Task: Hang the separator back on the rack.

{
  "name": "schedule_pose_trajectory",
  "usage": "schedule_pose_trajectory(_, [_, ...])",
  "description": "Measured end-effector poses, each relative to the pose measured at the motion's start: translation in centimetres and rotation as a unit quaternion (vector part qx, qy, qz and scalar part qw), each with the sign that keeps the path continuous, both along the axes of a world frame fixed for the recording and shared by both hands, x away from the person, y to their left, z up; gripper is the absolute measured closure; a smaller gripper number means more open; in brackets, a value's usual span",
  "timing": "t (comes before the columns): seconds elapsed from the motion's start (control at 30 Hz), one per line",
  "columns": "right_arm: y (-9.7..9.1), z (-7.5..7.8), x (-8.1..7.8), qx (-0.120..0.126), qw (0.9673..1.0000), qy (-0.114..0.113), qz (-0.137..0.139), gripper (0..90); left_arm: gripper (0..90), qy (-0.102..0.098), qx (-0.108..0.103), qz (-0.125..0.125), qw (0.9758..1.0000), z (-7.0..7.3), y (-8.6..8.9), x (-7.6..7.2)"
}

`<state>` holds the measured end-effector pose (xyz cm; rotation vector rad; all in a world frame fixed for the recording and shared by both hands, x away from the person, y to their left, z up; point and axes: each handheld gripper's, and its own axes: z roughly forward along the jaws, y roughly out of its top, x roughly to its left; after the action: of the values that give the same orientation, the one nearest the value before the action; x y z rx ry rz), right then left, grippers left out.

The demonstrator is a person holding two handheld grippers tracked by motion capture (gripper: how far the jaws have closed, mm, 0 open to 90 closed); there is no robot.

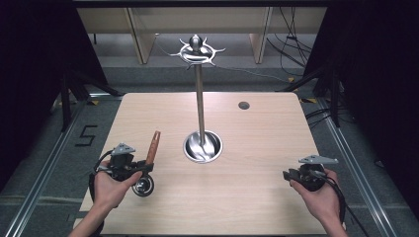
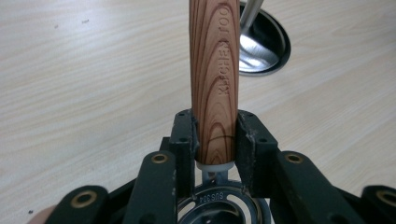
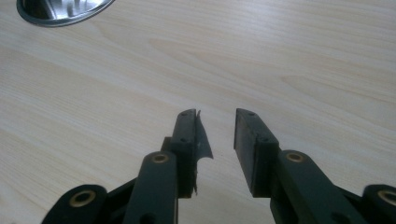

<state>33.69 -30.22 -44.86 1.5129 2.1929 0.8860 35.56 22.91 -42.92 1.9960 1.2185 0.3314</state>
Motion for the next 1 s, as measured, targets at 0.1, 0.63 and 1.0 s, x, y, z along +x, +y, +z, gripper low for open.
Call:
schedule_pose_trajectory(0.1, [0.1,0.0,0.0,0.003,1.0,0.002,-0.003,69.6,69.4,-0.014,-0.007,-0.001,0.9999,0.4,-0.1,-0.1])
schedule_pose_trajectory(0.63, [0.0,-0.2,0.2,-0.004,0.9999,-0.013,0.009,68.8,69.4,-0.077,-0.034,0.018,0.9963,1.2,-1.7,-0.8])
schedule_pose_trajectory(1.0, [-0.1,-0.2,0.2,-0.015,0.9994,-0.026,0.018,68.1,69.4,-0.115,-0.044,0.024,0.9921,2.1,-2.6,-1.3])
